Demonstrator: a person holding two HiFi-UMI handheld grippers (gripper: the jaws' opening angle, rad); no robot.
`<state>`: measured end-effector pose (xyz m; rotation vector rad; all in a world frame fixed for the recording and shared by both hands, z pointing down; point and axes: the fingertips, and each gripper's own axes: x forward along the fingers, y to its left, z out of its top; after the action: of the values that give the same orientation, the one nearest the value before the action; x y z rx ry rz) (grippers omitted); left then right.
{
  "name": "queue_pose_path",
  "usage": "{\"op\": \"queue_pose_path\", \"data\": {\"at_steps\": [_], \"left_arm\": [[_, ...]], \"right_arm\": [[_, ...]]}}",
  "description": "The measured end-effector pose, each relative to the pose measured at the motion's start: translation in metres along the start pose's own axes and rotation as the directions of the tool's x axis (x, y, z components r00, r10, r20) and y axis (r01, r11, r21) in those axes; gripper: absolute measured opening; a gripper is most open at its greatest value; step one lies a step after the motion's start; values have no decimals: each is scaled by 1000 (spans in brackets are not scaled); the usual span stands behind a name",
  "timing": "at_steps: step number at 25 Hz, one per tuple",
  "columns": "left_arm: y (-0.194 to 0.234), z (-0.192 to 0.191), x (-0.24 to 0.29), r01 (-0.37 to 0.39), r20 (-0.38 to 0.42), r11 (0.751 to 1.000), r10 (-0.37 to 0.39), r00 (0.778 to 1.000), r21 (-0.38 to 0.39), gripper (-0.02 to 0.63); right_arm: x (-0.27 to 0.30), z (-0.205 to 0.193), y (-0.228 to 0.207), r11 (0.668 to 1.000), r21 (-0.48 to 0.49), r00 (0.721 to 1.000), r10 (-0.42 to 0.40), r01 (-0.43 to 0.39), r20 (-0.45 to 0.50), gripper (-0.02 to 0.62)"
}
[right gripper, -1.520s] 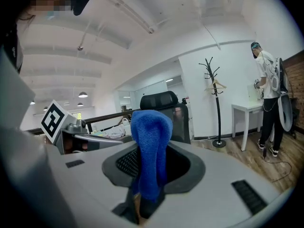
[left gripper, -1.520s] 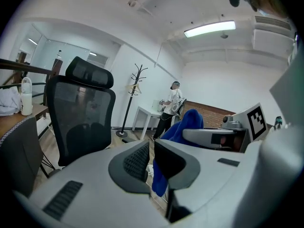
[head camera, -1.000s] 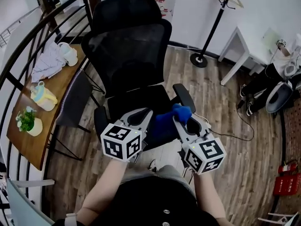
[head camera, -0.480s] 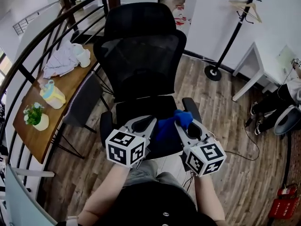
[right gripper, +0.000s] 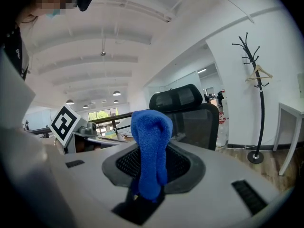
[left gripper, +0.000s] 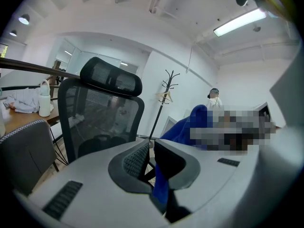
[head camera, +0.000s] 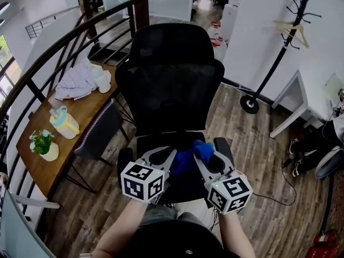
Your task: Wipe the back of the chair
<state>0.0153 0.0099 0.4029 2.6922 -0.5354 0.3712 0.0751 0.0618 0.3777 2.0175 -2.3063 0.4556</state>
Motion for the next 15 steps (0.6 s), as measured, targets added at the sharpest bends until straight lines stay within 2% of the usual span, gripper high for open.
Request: {"op": "queue_pose_path", "data": {"at_steps": [6, 15], "left_arm": [[46, 24, 6, -58, 45, 998, 59, 997, -35, 44], [93, 43, 17, -84, 38, 995, 86, 996, -60, 44]], "right_arm": [[44, 23, -2, 998, -46, 999, 51, -51, -5, 123], [105, 49, -1, 993, -61, 995, 99, -100, -8, 123]]}}
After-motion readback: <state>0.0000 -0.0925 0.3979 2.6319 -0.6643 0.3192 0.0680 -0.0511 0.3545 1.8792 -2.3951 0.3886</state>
